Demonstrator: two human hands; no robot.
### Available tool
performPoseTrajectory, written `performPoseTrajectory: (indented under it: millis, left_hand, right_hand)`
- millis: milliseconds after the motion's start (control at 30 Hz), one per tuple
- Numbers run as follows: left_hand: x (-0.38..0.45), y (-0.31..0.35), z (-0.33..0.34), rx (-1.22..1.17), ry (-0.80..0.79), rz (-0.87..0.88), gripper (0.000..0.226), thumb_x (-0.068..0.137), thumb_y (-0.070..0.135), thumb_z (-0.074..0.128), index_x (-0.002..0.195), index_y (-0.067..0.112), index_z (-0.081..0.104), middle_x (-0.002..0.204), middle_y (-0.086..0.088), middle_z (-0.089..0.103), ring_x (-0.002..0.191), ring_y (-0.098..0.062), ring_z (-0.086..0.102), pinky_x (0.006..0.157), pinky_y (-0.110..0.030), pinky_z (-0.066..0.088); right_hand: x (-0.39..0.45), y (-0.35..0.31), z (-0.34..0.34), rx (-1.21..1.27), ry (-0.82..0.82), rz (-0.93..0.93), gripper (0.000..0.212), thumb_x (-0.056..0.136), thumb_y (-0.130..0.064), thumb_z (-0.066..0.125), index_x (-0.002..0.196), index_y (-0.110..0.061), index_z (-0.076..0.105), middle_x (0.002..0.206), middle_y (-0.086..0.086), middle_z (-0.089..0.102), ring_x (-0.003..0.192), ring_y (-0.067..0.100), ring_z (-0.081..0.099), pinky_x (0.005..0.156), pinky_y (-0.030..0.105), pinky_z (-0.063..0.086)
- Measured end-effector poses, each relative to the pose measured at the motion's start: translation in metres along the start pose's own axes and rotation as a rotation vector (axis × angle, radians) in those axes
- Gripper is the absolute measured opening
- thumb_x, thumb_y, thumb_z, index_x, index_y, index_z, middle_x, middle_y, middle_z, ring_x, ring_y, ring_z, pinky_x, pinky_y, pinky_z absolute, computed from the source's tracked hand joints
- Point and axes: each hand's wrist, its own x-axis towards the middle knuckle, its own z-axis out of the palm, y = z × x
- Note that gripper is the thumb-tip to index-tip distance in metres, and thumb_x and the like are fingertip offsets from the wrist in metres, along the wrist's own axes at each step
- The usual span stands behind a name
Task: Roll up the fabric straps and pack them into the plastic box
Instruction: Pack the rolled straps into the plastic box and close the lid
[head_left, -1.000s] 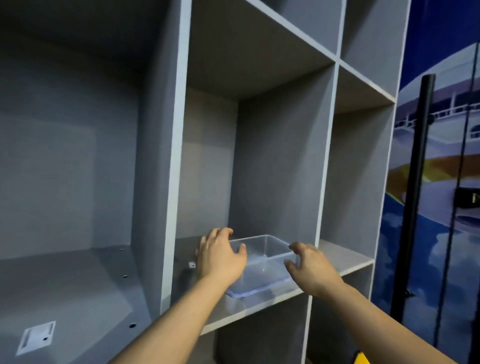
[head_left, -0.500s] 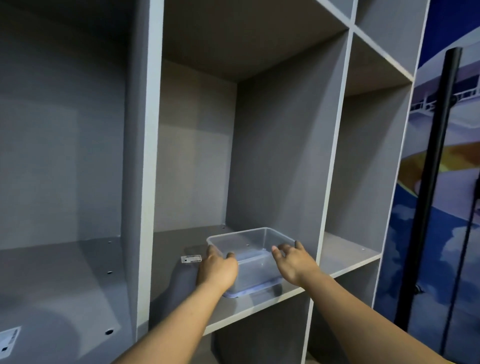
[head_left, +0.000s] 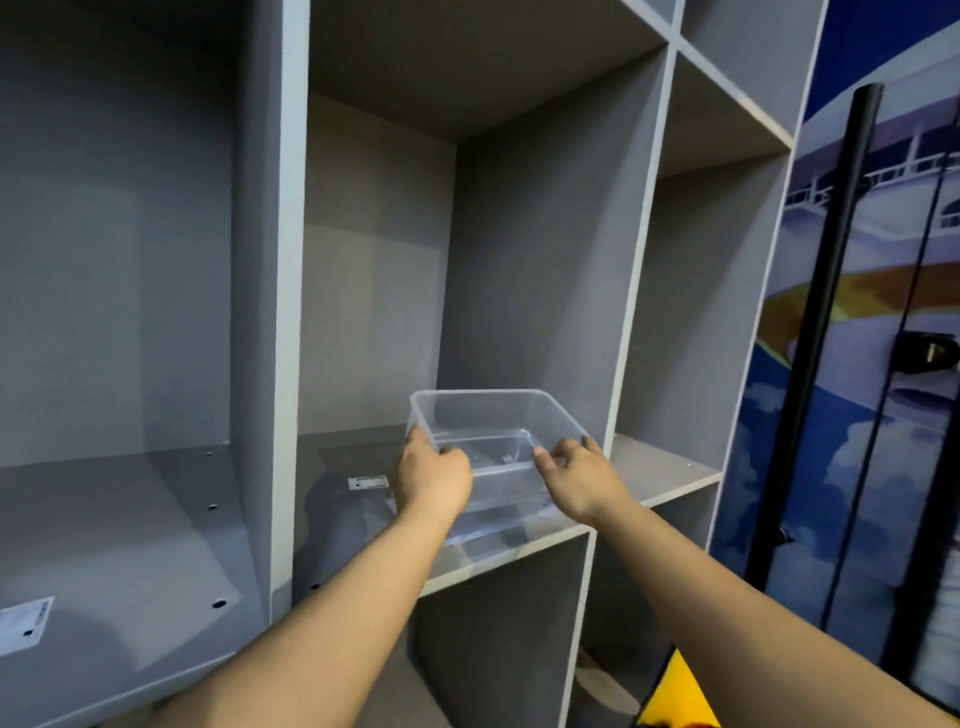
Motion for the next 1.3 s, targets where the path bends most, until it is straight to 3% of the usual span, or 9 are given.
performPoseTrajectory:
  millis: [233, 567, 667, 800, 867, 933, 1067, 1200, 1300]
  left_hand:
    - [-0.068, 0.030, 0.014, -0.199, -0.006, -0.010, 0.041, 0.086, 0.006, 0.045, 0.119, 0.019, 0.066, 0.108, -0.004, 0.071, 0.099, -0.032, 0.065, 0.087, -0.036, 0.054]
    - [-0.185, 0.040, 0.099, -0.288, -0.322, -0.071, 0.034, 0.089, 0.001, 0.041, 0.109, 0.014, 0.065, 0.101, -0.008, 0.067, 0.093, -0.030, 0.063, 0.077, -0.037, 0.052]
    - [-0.215, 0.031, 0.131, -0.306, -0.436, -0.075, 0.031, 0.086, 0.000, 0.041, 0.095, 0.016, 0.066, 0.094, -0.011, 0.070, 0.090, -0.033, 0.066, 0.078, -0.039, 0.054]
    - [-0.246, 0.004, 0.177, -0.284, -0.517, -0.150, 0.035, 0.079, 0.004, 0.047, 0.100, 0.020, 0.070, 0.097, -0.006, 0.072, 0.088, -0.027, 0.068, 0.083, -0.042, 0.059]
    - [-0.261, -0.018, 0.200, -0.236, -0.553, -0.165, 0.039, 0.079, 0.007, 0.048, 0.109, 0.020, 0.070, 0.102, -0.008, 0.072, 0.088, -0.025, 0.067, 0.072, -0.032, 0.055]
    - [-0.275, -0.043, 0.219, -0.203, -0.584, -0.195, 0.033, 0.083, 0.008, 0.049, 0.108, 0.018, 0.069, 0.102, -0.007, 0.070, 0.089, -0.026, 0.064, 0.064, -0.030, 0.048]
    - [-0.297, -0.094, 0.245, -0.108, -0.642, -0.265, 0.012, 0.081, 0.023, 0.056, 0.088, 0.017, 0.064, 0.087, -0.010, 0.066, 0.082, -0.032, 0.062, 0.070, -0.036, 0.049]
    - [-0.308, -0.150, 0.263, 0.049, -0.685, -0.321, 0.031, 0.093, 0.032, 0.059, 0.071, 0.010, 0.055, 0.063, -0.008, 0.052, 0.060, -0.028, 0.050, 0.055, -0.030, 0.033]
    - [-0.313, -0.192, 0.276, 0.133, -0.728, -0.373, 0.033, 0.088, 0.041, 0.063, 0.078, 0.009, 0.060, 0.069, -0.010, 0.062, 0.072, -0.032, 0.064, 0.067, -0.036, 0.052]
  right_hand:
    - [-0.080, 0.020, -0.062, -0.083, 0.203, -0.011, 0.052, 0.100, -0.057, 0.041, 0.121, -0.015, 0.063, 0.149, 0.010, 0.042, 0.134, 0.028, 0.047, 0.107, 0.037, 0.039]
    - [-0.218, 0.125, -0.149, -0.026, 0.512, 0.152, 0.031, 0.096, -0.046, 0.058, 0.107, -0.018, 0.066, 0.147, 0.001, 0.041, 0.128, 0.019, 0.049, 0.091, 0.029, 0.038]
    - [-0.254, 0.164, -0.157, -0.010, 0.574, 0.244, 0.030, 0.092, -0.044, 0.063, 0.113, -0.022, 0.064, 0.152, 0.001, 0.036, 0.137, 0.018, 0.041, 0.099, 0.033, 0.040]
    - [-0.292, 0.217, -0.150, 0.058, 0.555, 0.476, 0.043, 0.089, -0.037, 0.066, 0.127, -0.019, 0.062, 0.150, 0.007, 0.042, 0.134, 0.023, 0.046, 0.098, 0.028, 0.043]
    - [-0.309, 0.240, -0.138, 0.109, 0.550, 0.558, 0.044, 0.087, -0.035, 0.068, 0.128, -0.018, 0.063, 0.136, 0.005, 0.056, 0.114, 0.023, 0.059, 0.084, 0.019, 0.050]
    - [-0.324, 0.261, -0.122, 0.112, 0.542, 0.620, 0.046, 0.084, -0.035, 0.068, 0.126, -0.017, 0.063, 0.128, 0.006, 0.063, 0.113, 0.024, 0.060, 0.092, 0.028, 0.050]
    - [-0.346, 0.299, -0.091, 0.069, 0.498, 0.755, 0.049, 0.087, -0.035, 0.067, 0.132, -0.018, 0.055, 0.131, 0.008, 0.056, 0.121, 0.029, 0.055, 0.099, 0.035, 0.044]
    - [-0.358, 0.337, -0.058, 0.021, 0.442, 0.867, 0.053, 0.087, -0.037, 0.065, 0.133, -0.018, 0.049, 0.130, 0.009, 0.054, 0.117, 0.031, 0.055, 0.096, 0.038, 0.046]
    - [-0.365, 0.364, -0.031, -0.014, 0.348, 0.956, 0.051, 0.089, -0.039, 0.060, 0.134, -0.015, 0.052, 0.131, 0.011, 0.052, 0.116, 0.033, 0.056, 0.096, 0.039, 0.045]
